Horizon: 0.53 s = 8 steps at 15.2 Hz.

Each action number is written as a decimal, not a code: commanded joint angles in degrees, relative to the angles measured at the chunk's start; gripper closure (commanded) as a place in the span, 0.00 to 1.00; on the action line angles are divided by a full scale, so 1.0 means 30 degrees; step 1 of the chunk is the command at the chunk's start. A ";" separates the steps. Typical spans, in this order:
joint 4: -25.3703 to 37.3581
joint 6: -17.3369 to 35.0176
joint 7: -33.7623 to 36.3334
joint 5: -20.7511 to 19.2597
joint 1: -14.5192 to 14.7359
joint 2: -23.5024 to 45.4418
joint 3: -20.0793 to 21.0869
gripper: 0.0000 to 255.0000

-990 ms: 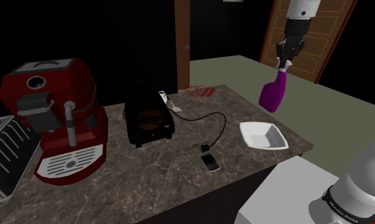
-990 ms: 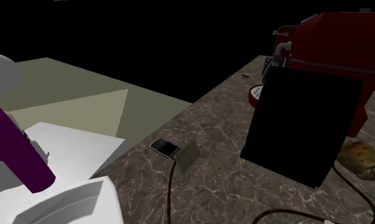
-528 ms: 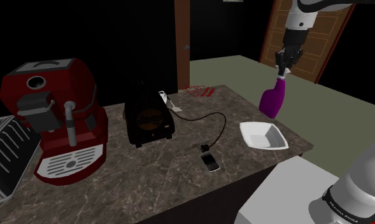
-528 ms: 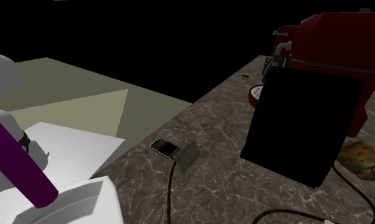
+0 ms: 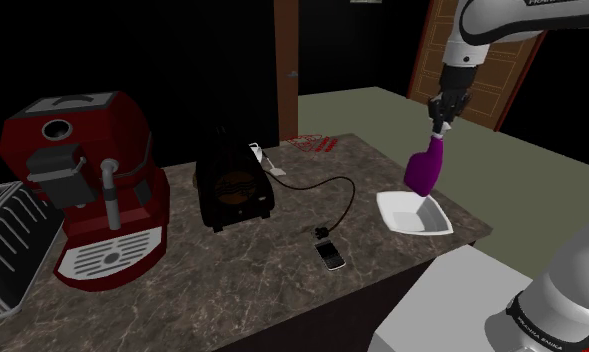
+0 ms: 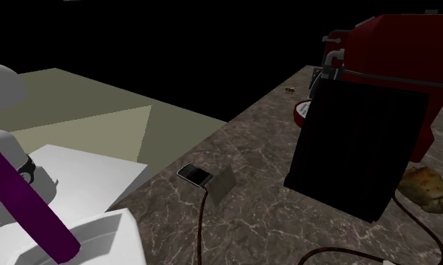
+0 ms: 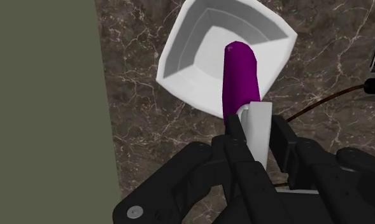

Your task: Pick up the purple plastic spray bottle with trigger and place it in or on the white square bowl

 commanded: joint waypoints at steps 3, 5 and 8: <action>-0.1053 0.1003 0.0034 -0.0016 -0.0006 -0.0060 -0.0016 1.00; -0.1581 0.1514 0.0041 -0.0030 -0.0014 -0.0078 -0.0031 1.00; -0.2347 0.2284 0.0052 -0.0050 -0.0024 -0.0073 -0.0057 1.00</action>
